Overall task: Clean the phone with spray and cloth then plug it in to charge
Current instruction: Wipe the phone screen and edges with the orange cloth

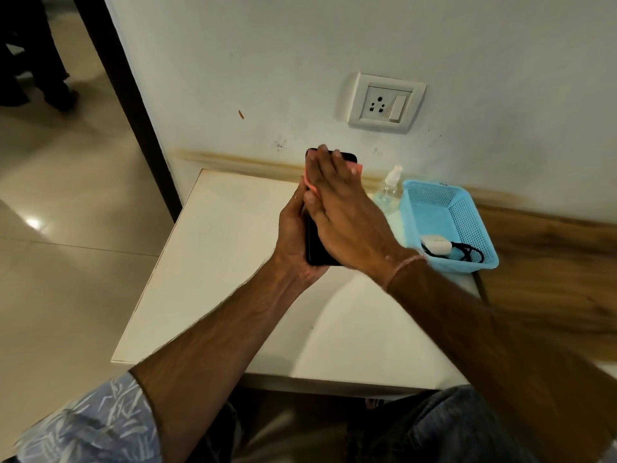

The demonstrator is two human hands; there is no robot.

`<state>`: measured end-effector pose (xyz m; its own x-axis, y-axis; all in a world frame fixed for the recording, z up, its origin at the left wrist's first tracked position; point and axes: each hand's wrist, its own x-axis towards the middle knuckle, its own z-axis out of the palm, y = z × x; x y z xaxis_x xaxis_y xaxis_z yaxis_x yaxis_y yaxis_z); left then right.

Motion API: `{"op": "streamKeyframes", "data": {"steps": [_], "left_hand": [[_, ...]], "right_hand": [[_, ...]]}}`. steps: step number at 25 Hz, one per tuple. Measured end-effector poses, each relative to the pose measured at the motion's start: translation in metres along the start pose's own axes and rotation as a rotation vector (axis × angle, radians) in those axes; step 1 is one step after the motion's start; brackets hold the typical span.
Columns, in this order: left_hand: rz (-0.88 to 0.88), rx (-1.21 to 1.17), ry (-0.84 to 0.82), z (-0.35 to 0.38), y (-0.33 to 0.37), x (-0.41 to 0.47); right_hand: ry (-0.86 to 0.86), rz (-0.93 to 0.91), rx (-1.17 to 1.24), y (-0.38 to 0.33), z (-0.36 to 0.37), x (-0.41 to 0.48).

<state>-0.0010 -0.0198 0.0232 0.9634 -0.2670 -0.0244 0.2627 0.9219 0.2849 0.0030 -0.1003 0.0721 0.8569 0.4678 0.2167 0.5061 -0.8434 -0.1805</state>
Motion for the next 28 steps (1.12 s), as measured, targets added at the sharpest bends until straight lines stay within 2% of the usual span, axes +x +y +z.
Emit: {"op": "streamKeyframes", "data": {"steps": [5,12,15,23,28], "left_hand": [[-0.129,0.142,0.013,0.002,0.012,-0.002],[-0.138,0.173,0.003,0.002,0.015,-0.004],[-0.135,0.165,-0.028,0.002,0.015,-0.002],[-0.084,0.093,-0.032,-0.001,0.006,0.002],[-0.062,0.11,0.028,-0.001,0.01,0.0]], "right_hand": [[-0.008,-0.044,0.028,-0.013,0.007,-0.05],[-0.041,-0.066,-0.054,-0.016,0.01,-0.087],[0.01,-0.069,-0.034,-0.014,0.007,-0.076],[0.089,0.109,0.011,0.007,-0.007,0.006],[0.091,0.065,-0.02,0.005,-0.008,0.028]]}}
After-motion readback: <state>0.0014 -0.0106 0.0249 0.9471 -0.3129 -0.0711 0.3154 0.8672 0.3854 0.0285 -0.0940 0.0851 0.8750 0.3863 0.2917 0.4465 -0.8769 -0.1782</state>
